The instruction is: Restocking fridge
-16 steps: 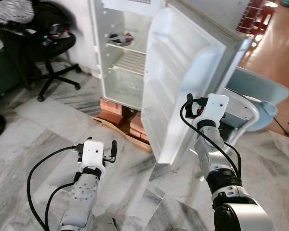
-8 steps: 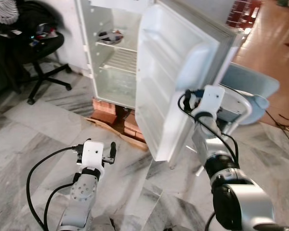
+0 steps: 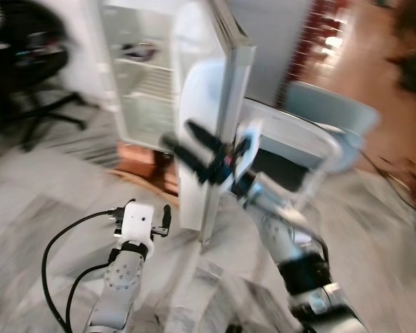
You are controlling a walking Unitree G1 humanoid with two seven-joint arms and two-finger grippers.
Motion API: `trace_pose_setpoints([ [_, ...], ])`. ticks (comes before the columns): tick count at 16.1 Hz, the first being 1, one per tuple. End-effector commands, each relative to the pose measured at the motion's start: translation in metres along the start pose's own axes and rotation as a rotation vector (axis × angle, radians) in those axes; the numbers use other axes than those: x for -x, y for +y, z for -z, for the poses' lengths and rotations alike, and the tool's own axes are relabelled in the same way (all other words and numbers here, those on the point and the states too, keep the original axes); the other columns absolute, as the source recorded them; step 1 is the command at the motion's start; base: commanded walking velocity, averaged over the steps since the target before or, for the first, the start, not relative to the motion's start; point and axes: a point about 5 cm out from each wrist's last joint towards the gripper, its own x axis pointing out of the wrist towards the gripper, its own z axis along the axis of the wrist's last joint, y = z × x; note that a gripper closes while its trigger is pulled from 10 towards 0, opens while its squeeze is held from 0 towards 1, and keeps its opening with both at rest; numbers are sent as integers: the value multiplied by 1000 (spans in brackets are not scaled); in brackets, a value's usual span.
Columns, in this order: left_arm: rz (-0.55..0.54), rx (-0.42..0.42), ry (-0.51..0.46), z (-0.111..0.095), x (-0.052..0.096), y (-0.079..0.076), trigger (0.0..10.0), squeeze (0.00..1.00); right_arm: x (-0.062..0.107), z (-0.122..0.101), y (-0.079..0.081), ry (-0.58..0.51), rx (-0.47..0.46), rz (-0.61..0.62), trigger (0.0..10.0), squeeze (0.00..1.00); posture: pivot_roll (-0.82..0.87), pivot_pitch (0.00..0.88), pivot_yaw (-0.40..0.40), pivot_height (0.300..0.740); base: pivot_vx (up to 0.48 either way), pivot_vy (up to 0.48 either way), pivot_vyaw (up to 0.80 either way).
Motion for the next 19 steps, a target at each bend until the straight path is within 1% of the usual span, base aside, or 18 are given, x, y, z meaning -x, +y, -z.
trace_pose_setpoints([
  [1,8,-3,17,2,1,0,10000,0,34,32,-14,142,25,95,10000,0,176,63,-56,740,0,0,0],
  [3,9,-4,16,2,1,0,10000,0,53,42,-16,199,28,124,10000,0,168,60,-57,740,0,0,0],
  [4,3,7,4,0,0,1,10000,0,67,46,-18,234,36,186,10000,0,168,59,-59,740,0,0,0],
  [5,-32,44,-14,-5,-3,5,10000,0,88,45,-27,220,70,405,10000,0,169,54,-62,740,0,0,0],
  [6,-46,59,-25,-8,-3,7,10000,0,96,41,-34,186,128,553,10000,0,167,52,-65,740,0,0,0],
  [7,-56,56,-34,-10,-3,8,10000,0,105,41,-41,168,148,675,10000,0,167,51,-67,740,0,0,0],
  [8,-65,57,-39,-10,-3,9,10000,0,109,40,-43,151,150,732,10000,0,167,51,-67,740,0,0,0],
  [9,-73,53,-50,-11,-2,12,10000,0,118,39,-47,140,174,827,10000,0,160,47,-67,740,0,0,0],
  [10,-80,53,-48,-10,0,14,10000,0,126,39,-48,138,189,889,10000,0,160,46,-66,740,0,0,0],
  [11,-73,52,-39,-6,2,13,10000,0,133,39,-50,140,183,961,10000,0,159,44,-65,740,0,0,0],
  [12,-71,50,-34,-5,3,13,10000,0,135,39,-50,145,195,975,10000,0,159,44,-65,740,0,0,0],
  [13,-71,62,-18,-3,6,12,10000,0,137,40,-51,138,209,1014,10000,0,156,40,-64,740,0,337,0],
  [15,-53,60,-22,-1,7,9,10000,0,138,37,-53,130,231,1040,10000,0,154,38,-63,740,0,476,0],
  [16,-53,63,-34,-3,8,8,10000,0,138,35,-54,124,243,1048,10000,0,153,34,-62,740,0,472,-575],
  [17,-49,40,-68,-7,8,9,10000,0,140,33,-54,115,257,1061,10000,0,153,33,-62,740,0,472,-681],
  [18,-56,23,-102,-13,7,12,10000,0,144,30,-54,111,271,1082,10000,0,151,35,-60,740,0,476,-800],
  [19,-62,23,-113,-17,7,15,10000,0,146,30,-53,111,277,1094,10000,0,146,40,-58,740,0,476,-800],
])
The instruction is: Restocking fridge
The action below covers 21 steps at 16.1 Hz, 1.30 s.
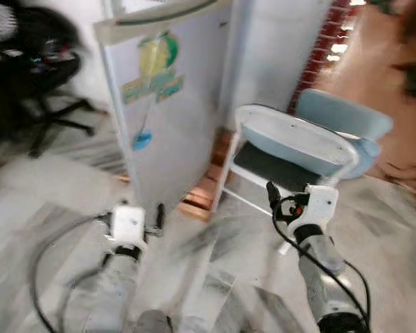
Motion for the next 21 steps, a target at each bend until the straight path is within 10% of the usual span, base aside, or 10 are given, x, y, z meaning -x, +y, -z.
trace_pose_setpoints([
  [1,-3,-5,-26,-7,-1,2,10000,0,1,-5,-5,-26,12,29,10000,0,145,44,-56,740,0,476,-800],
  [21,39,-20,-3,-4,2,1,10000,0,6,-2,-12,-17,46,71,10000,0,136,39,-48,740,0,476,-296],
])
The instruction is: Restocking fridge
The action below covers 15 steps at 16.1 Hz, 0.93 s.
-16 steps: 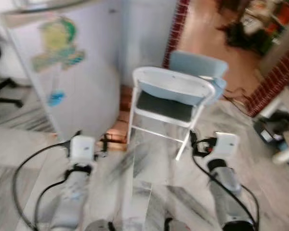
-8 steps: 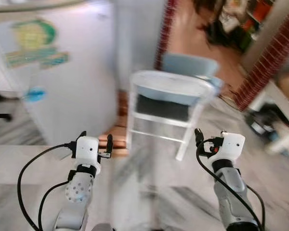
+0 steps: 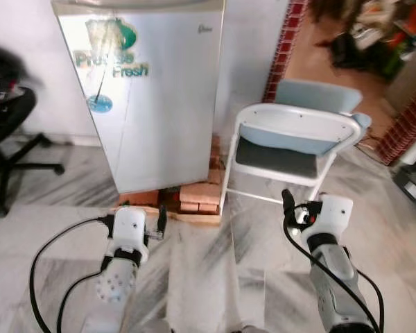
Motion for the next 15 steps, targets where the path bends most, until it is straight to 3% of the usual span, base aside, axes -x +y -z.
trace_pose_setpoints([
  [1,-2,-18,-9,-3,-2,6,10000,0,-2,-4,5,-17,1,-10,10000,0,136,39,-48,740,0,476,-800],
  [15,19,48,-16,-8,-8,7,10000,0,-9,-8,8,-33,14,-16,10000,0,133,52,-36,740,0,480,-800],
])
